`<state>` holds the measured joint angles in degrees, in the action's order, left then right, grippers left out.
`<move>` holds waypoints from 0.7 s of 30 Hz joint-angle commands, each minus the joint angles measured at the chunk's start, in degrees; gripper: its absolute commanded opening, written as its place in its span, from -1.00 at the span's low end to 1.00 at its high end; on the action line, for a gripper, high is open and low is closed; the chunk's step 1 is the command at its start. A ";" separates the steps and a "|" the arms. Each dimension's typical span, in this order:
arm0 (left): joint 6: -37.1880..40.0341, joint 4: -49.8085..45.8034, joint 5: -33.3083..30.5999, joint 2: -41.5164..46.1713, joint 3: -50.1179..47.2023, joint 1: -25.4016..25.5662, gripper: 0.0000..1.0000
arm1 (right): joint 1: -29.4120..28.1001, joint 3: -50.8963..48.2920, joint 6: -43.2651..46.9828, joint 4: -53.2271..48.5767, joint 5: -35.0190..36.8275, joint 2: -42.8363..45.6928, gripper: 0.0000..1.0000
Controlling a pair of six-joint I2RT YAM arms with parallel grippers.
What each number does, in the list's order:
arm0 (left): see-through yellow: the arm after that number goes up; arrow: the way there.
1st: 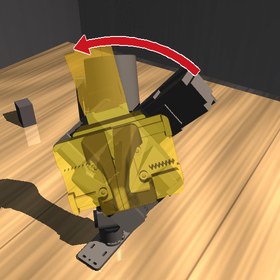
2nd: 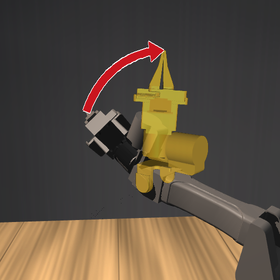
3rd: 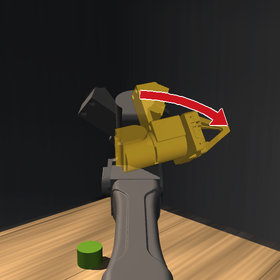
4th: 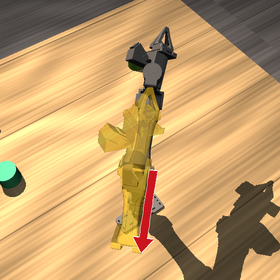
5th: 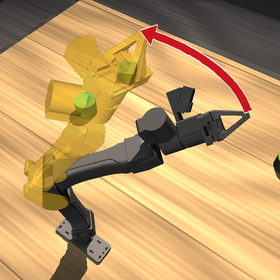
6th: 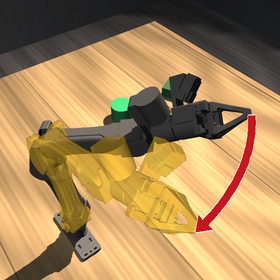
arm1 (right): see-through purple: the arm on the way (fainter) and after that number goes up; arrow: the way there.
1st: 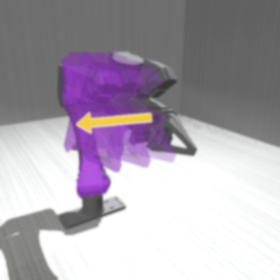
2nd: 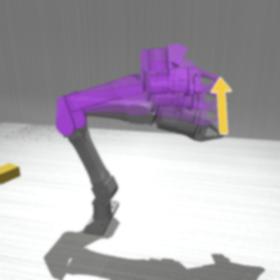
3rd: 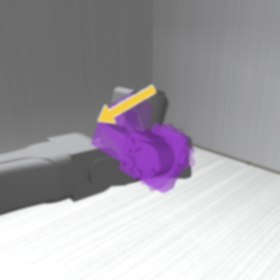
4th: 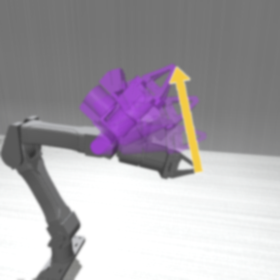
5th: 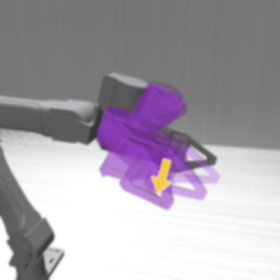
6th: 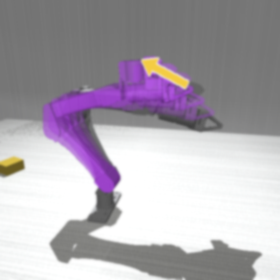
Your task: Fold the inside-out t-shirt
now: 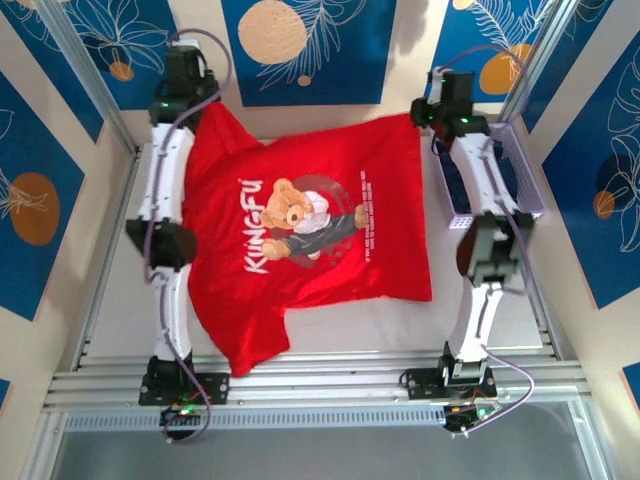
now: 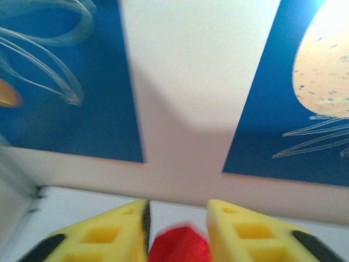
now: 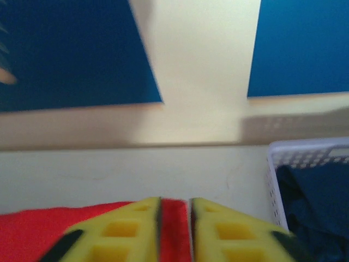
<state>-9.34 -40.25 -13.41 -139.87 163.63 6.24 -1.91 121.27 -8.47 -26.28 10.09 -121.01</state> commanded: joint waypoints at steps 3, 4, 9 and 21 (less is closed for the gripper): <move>-6.79 2.61 6.56 -4.70 -1.81 -0.70 0.31 | -0.73 13.74 -1.15 -13.24 2.56 -8.90 -0.27; -7.55 3.16 6.94 -2.80 -6.31 -0.79 0.32 | -1.19 11.13 -0.88 -13.39 2.09 -7.50 -0.26; -13.85 1.63 11.85 10.40 -29.23 -0.54 0.36 | -3.49 -16.93 -5.62 -12.15 -2.55 8.46 -0.22; -26.61 25.00 24.05 50.19 -96.61 8.63 0.41 | -0.49 -67.15 -20.35 -15.23 -2.15 38.21 0.01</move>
<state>-31.18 -21.08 6.50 -91.07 75.33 12.49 -3.20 58.54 -23.68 -39.24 8.82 -85.84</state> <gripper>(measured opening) 0.703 0.501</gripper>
